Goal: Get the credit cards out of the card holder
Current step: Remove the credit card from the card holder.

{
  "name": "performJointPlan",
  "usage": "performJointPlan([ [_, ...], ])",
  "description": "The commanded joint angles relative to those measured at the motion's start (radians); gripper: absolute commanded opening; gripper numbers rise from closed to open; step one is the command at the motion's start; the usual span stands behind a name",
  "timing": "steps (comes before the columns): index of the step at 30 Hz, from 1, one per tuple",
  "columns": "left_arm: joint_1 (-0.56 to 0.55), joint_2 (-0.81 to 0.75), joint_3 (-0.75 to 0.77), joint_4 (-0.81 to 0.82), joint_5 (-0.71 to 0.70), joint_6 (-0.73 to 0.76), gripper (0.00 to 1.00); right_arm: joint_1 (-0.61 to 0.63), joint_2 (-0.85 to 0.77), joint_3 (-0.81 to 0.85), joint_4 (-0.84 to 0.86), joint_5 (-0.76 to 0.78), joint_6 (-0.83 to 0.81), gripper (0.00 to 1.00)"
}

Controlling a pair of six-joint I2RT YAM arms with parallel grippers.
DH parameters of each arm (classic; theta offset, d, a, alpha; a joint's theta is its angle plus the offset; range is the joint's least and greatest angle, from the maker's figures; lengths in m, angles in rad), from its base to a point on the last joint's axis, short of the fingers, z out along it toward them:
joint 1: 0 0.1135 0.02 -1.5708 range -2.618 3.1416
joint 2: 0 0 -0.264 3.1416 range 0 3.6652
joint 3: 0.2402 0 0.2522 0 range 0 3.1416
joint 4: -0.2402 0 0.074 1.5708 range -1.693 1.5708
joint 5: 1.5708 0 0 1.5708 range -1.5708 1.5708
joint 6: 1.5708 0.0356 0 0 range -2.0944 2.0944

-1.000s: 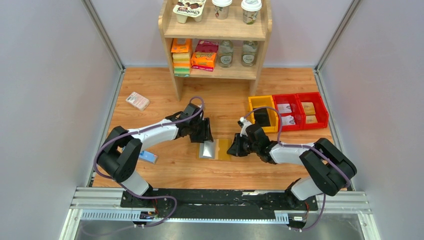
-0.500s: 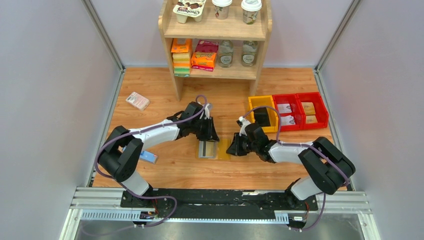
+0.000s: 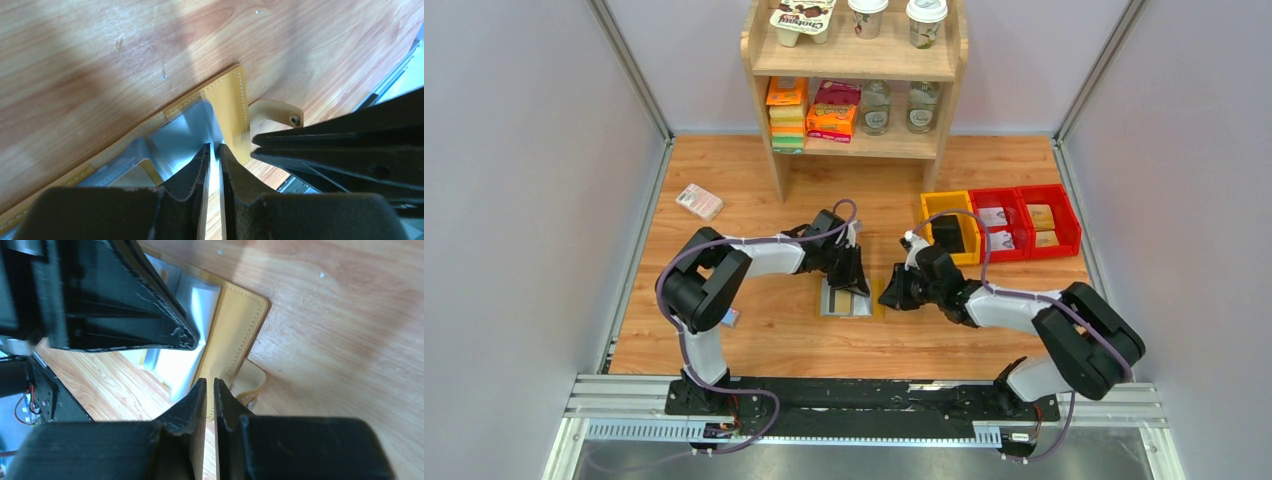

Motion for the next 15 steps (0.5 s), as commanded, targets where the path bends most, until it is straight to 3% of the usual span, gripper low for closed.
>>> performJointPlan([
  [1,-0.004,0.028,0.055,-0.018,0.005,0.042,0.2,0.001,-0.13,-0.002,-0.034,0.068,-0.006,0.14],
  [5,-0.004,0.034,0.066,-0.029,0.002,0.05,0.21,0.003,-0.192,-0.002,-0.002,0.01,-0.013,0.2],
  [11,-0.004,0.039,0.079,-0.031,0.005,0.049,0.28,0.014,-0.152,0.003,0.083,-0.105,-0.012,0.19],
  [15,-0.004,0.039,0.088,-0.023,0.014,0.039,0.38,0.037,-0.098,0.018,0.112,-0.153,-0.01,0.18],
])
